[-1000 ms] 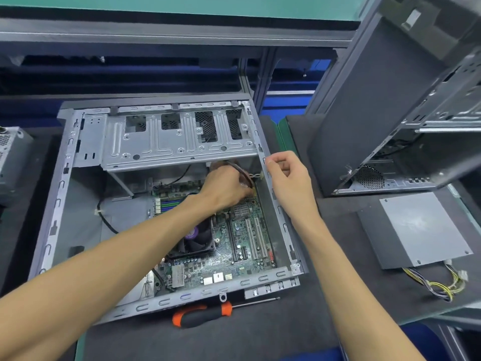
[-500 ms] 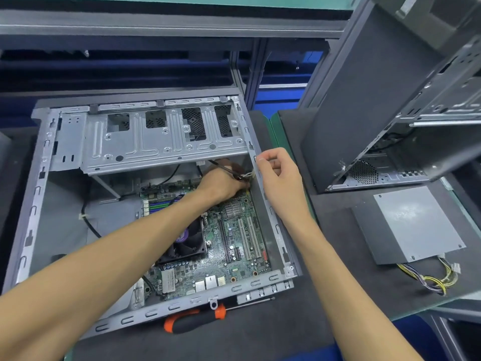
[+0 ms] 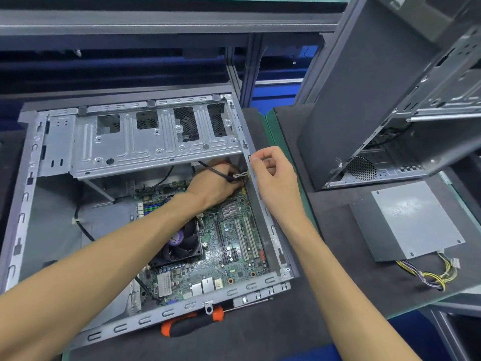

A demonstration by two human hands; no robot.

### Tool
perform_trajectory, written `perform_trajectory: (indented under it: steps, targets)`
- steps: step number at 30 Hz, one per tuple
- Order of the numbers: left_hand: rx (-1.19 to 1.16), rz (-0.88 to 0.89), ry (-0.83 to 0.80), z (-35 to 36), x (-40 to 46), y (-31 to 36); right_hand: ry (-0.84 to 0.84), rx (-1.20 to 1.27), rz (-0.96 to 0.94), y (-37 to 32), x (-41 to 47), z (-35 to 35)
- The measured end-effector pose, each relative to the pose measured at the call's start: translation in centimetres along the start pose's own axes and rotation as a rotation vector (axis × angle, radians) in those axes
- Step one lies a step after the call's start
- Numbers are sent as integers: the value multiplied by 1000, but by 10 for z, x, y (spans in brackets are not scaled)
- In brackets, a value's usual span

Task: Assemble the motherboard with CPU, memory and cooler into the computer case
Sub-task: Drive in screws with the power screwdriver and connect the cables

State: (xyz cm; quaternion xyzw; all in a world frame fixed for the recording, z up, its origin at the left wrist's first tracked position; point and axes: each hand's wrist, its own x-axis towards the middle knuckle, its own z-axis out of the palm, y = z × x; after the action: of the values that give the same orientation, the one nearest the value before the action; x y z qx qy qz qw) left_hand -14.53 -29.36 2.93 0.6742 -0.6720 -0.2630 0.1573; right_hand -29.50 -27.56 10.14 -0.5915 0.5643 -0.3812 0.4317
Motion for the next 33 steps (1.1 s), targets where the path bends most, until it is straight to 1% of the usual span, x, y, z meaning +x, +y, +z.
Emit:
perform_trajectory:
  steps: [5, 12, 18, 33]
  targets:
    - [7, -25, -1, -3, -1, -2, -8, 1, -2, 0, 0, 0]
    - [-42, -69, -1, 0, 1, -4, -14, 6, 2, 1, 0, 0]
    - [-39, -51, -11, 1, 2, -4, -5, 16, 6, 1, 0, 1]
    - [-46, -17, 21, 1, 0, -2, -9, 3, -1, -1, -1, 0]
